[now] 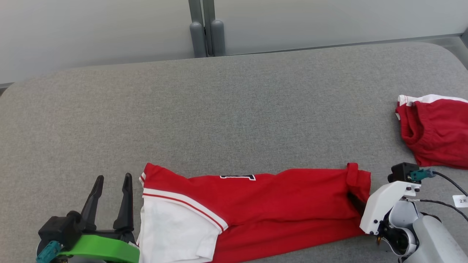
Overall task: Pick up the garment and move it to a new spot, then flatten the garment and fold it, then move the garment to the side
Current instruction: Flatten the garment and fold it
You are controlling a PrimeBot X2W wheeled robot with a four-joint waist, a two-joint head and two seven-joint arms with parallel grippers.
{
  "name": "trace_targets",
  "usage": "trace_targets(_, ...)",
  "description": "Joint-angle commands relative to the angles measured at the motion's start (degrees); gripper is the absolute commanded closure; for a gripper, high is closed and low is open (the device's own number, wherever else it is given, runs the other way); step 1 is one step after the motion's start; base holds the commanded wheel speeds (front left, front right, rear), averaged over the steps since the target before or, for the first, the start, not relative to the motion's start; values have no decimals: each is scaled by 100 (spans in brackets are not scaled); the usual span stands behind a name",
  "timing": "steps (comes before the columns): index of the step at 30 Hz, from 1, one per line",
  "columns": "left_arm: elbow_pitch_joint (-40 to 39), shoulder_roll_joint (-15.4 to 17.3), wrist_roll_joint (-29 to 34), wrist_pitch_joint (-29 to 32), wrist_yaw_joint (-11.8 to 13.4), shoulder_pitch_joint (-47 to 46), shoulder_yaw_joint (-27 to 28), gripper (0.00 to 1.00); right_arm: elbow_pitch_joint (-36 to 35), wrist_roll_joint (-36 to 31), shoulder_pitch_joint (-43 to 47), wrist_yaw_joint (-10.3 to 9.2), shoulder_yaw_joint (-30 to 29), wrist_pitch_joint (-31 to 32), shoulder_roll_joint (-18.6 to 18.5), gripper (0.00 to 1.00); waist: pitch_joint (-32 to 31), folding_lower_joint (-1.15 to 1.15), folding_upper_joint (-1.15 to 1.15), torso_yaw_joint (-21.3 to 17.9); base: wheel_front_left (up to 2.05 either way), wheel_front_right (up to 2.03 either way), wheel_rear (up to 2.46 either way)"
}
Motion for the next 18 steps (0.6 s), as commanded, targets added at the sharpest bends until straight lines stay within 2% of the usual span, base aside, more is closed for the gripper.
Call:
trace_targets(1, 31, -1, 75, -12, -25, -92, -15, 0, 60, 52, -30, 0, 74, 33, 48, 100, 12, 0, 0, 16, 0, 0, 0)
trace_targets(5, 96, 12, 76, -12, -41, -130, -60, 0, -62, 247, -181, 0, 159, -156, -22, 100, 33, 0, 0, 37, 0, 0, 0)
trace_targets(9, 132, 27, 76, -13, -51, -99, -54, 0, -187, 421, -232, -2, 131, -296, -328, 100, 28, 0, 0, 17, 0, 0, 0)
trace_targets(15, 120, 47, 68, -13, -51, 9, 30, 0, -288, 279, -269, -4, -189, -503, -886, 100, -11, 0, 0, -71, 0, 0, 0)
trace_targets(18, 139, 20, 56, -13, -55, 53, 34, 0, -579, 235, -241, -1, -309, -489, -903, 100, -32, 0, 0, -94, 0, 0, 0)
